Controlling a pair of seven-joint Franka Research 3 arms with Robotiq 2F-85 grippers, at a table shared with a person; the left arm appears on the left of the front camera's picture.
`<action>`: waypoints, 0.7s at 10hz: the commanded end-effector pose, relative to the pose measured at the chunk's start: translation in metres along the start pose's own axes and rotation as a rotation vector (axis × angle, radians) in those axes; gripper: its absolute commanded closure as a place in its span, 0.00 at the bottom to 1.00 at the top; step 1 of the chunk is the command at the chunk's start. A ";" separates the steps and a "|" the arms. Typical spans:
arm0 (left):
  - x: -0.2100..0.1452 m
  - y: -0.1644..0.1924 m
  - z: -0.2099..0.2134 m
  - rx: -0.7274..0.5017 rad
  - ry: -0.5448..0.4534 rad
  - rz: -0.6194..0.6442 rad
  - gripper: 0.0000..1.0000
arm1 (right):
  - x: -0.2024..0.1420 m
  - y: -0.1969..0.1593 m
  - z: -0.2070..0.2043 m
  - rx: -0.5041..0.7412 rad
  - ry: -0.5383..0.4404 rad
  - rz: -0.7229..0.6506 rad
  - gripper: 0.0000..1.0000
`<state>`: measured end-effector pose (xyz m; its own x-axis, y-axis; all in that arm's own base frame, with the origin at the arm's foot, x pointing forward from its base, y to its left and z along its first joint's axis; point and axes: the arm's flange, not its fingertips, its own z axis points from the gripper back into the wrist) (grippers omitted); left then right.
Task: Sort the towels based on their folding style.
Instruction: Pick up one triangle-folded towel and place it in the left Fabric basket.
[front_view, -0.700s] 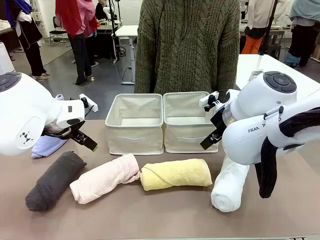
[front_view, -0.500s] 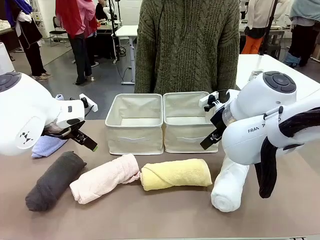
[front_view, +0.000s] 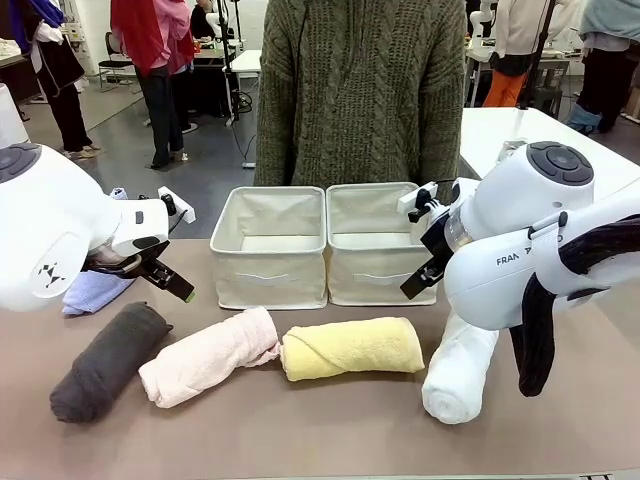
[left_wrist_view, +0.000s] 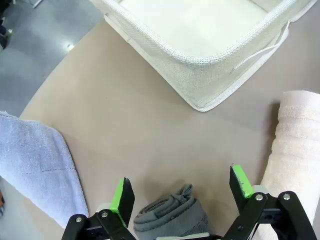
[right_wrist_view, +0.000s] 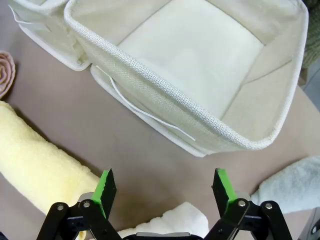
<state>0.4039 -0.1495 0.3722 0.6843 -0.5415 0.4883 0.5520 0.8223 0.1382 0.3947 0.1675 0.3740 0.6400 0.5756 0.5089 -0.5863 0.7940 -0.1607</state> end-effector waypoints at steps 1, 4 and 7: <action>0.000 0.000 0.000 0.000 0.000 -0.001 0.00 | 0.000 0.000 0.000 0.000 0.000 -0.001 0.00; 0.000 0.000 0.000 0.000 0.000 -0.001 0.00 | 0.000 0.000 0.000 0.000 0.000 -0.001 0.00; 0.016 0.000 0.039 0.032 0.019 -0.019 0.00 | 0.015 0.003 0.041 -0.031 -0.015 -0.006 0.00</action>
<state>0.4041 -0.1497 0.3810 0.6817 -0.5461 0.4869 0.5537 0.8201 0.1445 0.3939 0.1679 0.3841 0.6340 0.5742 0.5181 -0.5842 0.7945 -0.1658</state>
